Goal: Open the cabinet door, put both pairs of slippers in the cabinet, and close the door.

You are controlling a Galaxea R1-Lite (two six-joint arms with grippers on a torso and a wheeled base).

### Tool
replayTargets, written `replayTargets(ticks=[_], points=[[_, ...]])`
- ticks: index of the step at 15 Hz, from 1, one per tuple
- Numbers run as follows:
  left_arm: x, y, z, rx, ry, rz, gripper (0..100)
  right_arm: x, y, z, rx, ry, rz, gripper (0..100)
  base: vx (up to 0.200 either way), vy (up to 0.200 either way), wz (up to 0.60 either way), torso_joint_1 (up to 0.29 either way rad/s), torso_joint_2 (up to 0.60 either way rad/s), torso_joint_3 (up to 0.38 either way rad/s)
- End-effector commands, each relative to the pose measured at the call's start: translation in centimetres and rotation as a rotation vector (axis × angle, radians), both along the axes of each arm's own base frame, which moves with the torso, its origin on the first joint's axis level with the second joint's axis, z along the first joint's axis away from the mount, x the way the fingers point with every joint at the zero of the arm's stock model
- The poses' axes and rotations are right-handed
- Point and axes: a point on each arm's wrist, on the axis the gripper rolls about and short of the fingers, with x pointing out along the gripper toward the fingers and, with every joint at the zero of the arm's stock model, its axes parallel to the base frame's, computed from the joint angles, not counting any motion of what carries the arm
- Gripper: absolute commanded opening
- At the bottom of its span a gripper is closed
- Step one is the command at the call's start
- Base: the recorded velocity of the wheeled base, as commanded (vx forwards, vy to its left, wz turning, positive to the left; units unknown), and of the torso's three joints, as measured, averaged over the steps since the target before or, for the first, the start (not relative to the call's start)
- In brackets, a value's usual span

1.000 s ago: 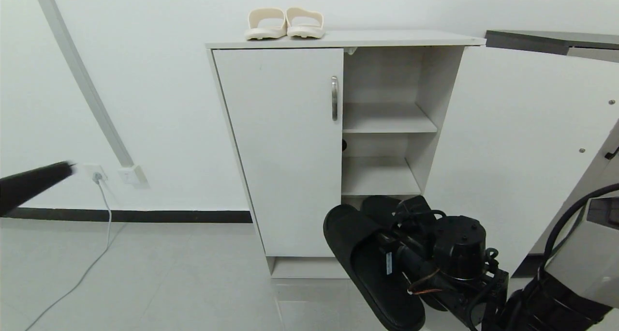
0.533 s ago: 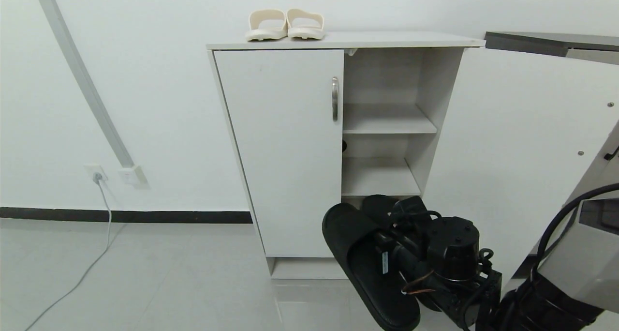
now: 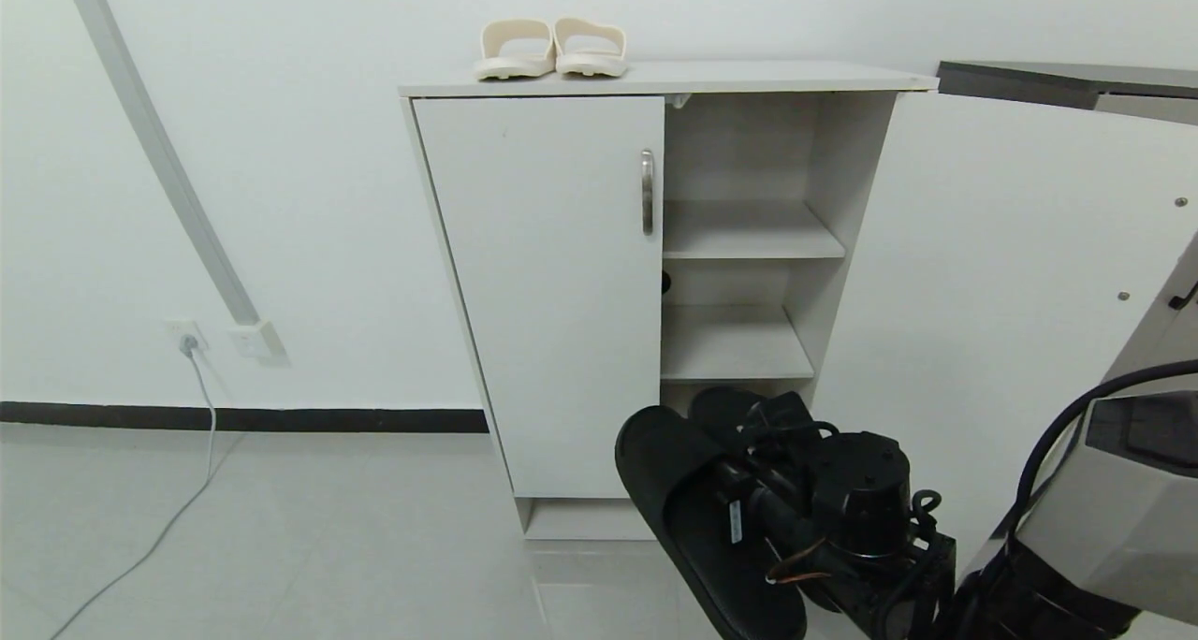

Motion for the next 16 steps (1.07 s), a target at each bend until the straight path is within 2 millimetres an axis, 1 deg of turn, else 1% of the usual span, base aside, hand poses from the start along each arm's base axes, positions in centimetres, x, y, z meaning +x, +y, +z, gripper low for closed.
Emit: replayTargets(ticks=[1, 2, 4, 5, 6, 8, 10, 14, 16], points=[[-0.1, -0.1, -0.2, 0.045, -0.004, -0.052, 0, 0.1, 0.2, 0.0, -0.001, -0.003, 0.001, 0, 0.000, 0.000, 0.00, 0.000, 0.00, 0.000], [-0.1, -0.1, -0.2, 0.048, -0.003, -0.053, 0, 0.3, 0.4, 0.0, -0.014, -0.004, -0.004, 0, 0.000, 0.000, 0.00, 0.000, 0.00, 0.000], [-0.1, -0.1, -0.2, 0.039, -0.004, -0.053, 0, 1.2, 1.2, 0.7, -0.027, -0.027, -0.079, 0, 0.000, 0.000, 0.00, 0.000, 0.00, 0.000], [-0.1, -0.1, -0.2, 0.040, -0.004, -0.053, 0, 2.5, 2.4, 1.1, -0.040, -0.052, -0.213, 0, 0.000, 0.000, 0.00, 0.000, 0.00, 0.000], [-0.1, -0.1, -0.2, 0.037, -0.004, -0.053, 0, 3.0, 3.6, 1.4, -0.027, -0.074, -0.265, 0, 0.000, 0.000, 0.00, 0.000, 0.00, 0.000], [-0.1, -0.1, -0.1, 0.034, -0.003, -0.052, 0, 3.8, 4.7, 1.3, -0.013, -0.096, -0.319, 0, 0.000, 0.000, 0.00, 0.000, 0.00, 0.000], [-0.1, -0.1, -0.2, 0.031, -0.003, -0.050, 0, 4.7, 4.6, 0.5, -0.023, -0.104, -0.410, 0, 0.000, 0.000, 0.00, 0.000, 0.00, 0.000], [-0.1, -0.1, -0.2, 0.031, -0.004, -0.050, 0, 4.7, 4.5, 0.2, -0.009, -0.093, -0.421, 0, 0.000, 0.000, 0.00, 0.000, 0.00, 0.000], [-0.1, -0.1, -0.2, 0.029, -0.004, -0.050, 0, 4.7, 4.5, 0.1, -0.004, -0.091, -0.422, 0, 0.000, -0.200, 0.00, 0.000, 0.00, 0.002]])
